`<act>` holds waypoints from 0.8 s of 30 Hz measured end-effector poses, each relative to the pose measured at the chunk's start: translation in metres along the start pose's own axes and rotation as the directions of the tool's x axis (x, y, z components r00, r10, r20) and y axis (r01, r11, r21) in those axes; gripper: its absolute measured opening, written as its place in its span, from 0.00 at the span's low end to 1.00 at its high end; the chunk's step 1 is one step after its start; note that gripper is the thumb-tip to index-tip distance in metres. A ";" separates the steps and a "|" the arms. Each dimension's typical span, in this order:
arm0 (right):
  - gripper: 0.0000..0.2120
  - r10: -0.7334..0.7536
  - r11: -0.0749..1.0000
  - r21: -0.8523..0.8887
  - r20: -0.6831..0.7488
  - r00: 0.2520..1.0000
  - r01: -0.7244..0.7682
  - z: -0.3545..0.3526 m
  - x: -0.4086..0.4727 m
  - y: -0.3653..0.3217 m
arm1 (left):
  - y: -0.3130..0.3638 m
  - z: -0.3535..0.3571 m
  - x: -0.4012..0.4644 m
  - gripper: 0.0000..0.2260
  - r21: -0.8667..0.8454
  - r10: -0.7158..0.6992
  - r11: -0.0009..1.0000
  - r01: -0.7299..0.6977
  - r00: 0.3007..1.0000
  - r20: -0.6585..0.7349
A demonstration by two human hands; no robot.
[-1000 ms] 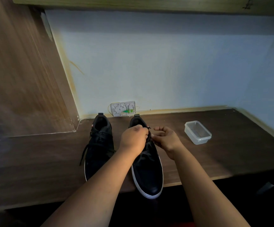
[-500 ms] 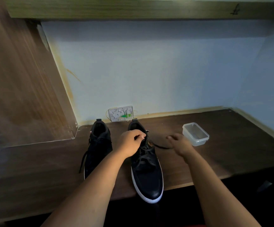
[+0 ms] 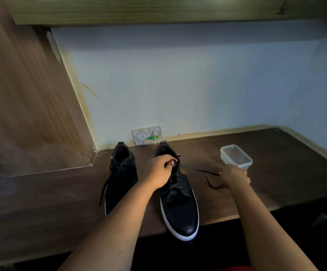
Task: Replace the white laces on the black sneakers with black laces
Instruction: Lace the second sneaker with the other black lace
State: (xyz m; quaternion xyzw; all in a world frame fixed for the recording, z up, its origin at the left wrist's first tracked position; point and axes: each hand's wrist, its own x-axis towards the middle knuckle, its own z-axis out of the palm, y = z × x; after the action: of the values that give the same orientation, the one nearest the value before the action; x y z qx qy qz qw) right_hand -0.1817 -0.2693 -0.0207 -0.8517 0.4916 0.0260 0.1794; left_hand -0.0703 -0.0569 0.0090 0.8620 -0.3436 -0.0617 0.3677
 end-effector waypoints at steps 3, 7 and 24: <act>0.18 -0.324 0.946 0.039 0.066 0.944 0.322 0.010 -0.010 -0.021 | -0.001 -0.002 0.002 0.12 -0.039 -0.002 0.999 0.001 1.000 -0.004; 0.10 -0.651 0.704 0.387 0.018 0.759 0.595 0.008 -0.039 -0.055 | 0.002 -0.002 -0.001 0.11 -0.115 -0.021 0.993 0.015 0.999 -0.046; 0.11 -0.467 0.813 0.366 -0.053 0.883 0.452 -0.011 -0.018 -0.022 | -0.019 -0.026 -0.011 0.09 0.275 -0.087 0.961 0.038 0.982 0.167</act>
State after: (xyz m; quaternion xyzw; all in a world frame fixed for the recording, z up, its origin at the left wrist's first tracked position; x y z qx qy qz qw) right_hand -0.1741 -0.2483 -0.0001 -0.8954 0.2639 -0.0938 0.3463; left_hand -0.0585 -0.0251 0.0129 0.9055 -0.3529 -0.1024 0.2122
